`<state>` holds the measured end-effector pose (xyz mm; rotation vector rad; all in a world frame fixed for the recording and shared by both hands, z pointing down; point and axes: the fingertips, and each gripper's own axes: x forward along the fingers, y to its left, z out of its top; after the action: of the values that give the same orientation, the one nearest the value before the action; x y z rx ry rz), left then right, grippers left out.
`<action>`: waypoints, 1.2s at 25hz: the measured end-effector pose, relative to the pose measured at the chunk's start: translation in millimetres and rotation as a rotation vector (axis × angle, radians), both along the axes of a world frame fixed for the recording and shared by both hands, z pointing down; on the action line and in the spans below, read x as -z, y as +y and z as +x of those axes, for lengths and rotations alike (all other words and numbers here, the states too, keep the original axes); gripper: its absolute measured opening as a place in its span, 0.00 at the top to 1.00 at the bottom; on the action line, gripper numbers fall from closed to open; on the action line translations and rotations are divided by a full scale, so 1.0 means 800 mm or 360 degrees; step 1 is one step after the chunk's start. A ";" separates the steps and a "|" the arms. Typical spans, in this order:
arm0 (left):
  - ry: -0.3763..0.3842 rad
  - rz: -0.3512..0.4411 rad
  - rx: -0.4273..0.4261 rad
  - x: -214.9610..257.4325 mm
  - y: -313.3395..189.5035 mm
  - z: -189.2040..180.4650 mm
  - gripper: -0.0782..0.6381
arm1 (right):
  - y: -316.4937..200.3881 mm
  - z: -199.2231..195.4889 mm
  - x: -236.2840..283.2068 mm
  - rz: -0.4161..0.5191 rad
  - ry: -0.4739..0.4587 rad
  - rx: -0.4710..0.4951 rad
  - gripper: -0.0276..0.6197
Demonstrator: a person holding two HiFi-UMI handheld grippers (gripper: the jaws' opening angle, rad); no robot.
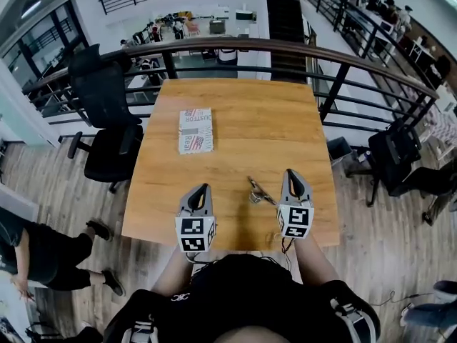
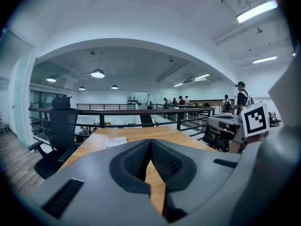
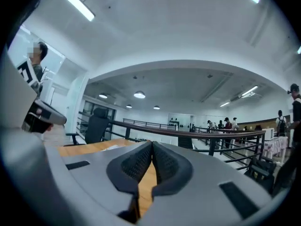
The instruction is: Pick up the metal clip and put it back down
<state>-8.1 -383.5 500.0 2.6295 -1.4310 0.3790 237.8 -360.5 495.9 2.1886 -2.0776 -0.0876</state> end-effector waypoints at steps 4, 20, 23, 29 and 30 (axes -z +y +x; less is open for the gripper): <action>0.0004 0.0009 -0.0056 0.003 0.002 0.016 0.87 | 0.017 0.008 0.027 0.0054 -0.0080 -0.0021 0.94; 0.0006 0.0013 -0.0154 0.005 0.002 0.027 0.87 | 0.034 -0.002 0.024 0.0020 -0.0115 -0.0086 0.94; 0.0007 0.0013 -0.0166 0.003 0.000 0.030 0.87 | 0.034 -0.001 0.019 0.0019 -0.0120 -0.0092 0.94; 0.0010 0.0015 -0.0187 0.002 -0.008 0.034 0.87 | 0.031 -0.007 0.019 0.0033 -0.0103 -0.0087 0.94; 0.0010 0.0014 -0.0190 0.003 -0.010 0.034 0.87 | 0.029 -0.008 0.021 0.0037 -0.0103 -0.0087 0.94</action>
<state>19.2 -391.4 497.3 2.7287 -1.2802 0.3772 231.4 -337.2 479.0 2.2895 -2.0585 -0.0368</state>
